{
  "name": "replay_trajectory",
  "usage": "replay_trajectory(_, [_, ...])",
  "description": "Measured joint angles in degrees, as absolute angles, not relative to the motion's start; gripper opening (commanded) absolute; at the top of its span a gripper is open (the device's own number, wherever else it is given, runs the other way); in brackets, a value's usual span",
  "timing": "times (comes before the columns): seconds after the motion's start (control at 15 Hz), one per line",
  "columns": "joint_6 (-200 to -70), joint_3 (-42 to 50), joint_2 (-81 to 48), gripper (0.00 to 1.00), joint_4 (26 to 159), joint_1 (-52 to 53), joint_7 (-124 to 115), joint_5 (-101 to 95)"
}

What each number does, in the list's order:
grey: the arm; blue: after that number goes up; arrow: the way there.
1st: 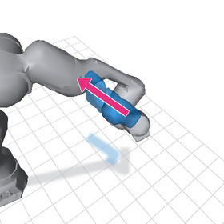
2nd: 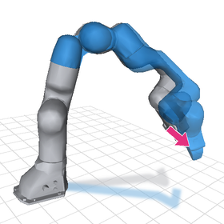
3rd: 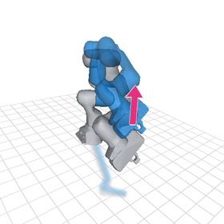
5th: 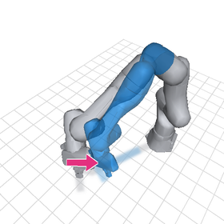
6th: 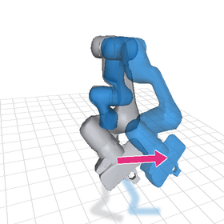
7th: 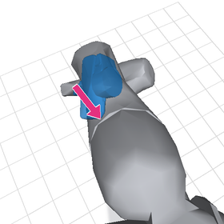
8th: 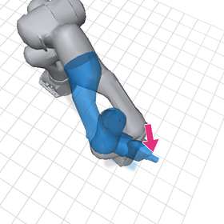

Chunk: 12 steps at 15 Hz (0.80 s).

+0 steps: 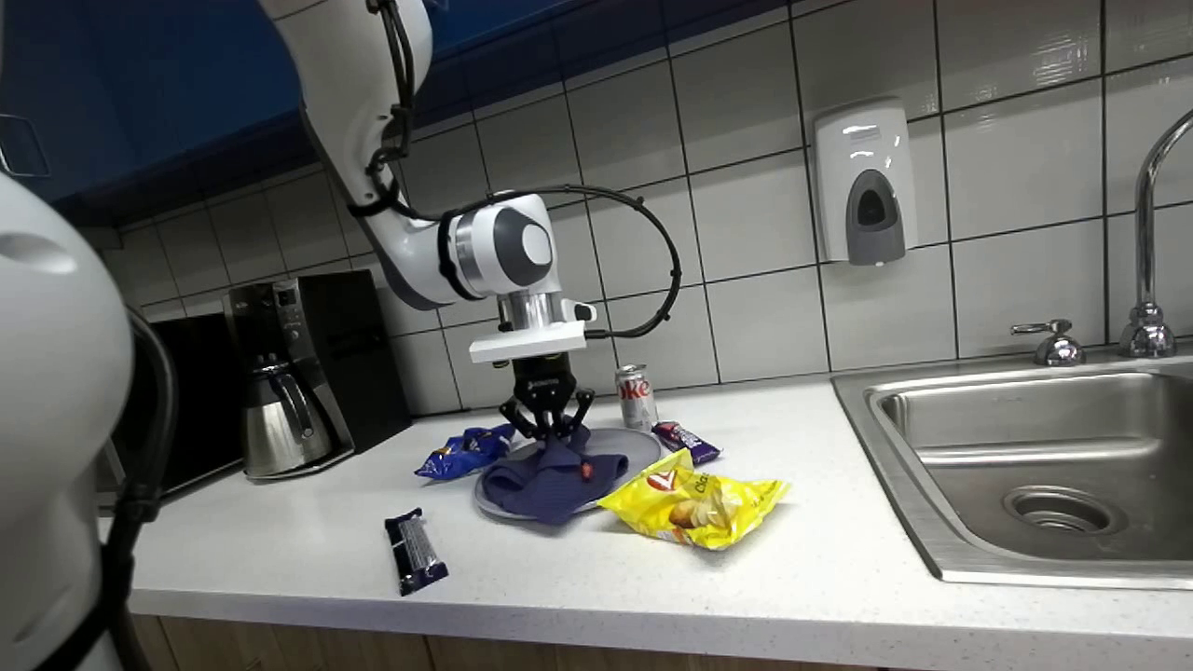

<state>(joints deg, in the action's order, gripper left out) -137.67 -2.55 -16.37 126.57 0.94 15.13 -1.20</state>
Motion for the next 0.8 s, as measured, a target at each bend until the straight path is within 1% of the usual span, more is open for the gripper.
replay_trajectory(0.47, [-137.68, -2.30, -10.70, 0.02, 127.11, 0.89, 15.12, -1.19])
replay_trajectory(0.8, [-137.98, -0.52, -7.87, 0.02, 127.14, 0.28, 15.05, -1.19])
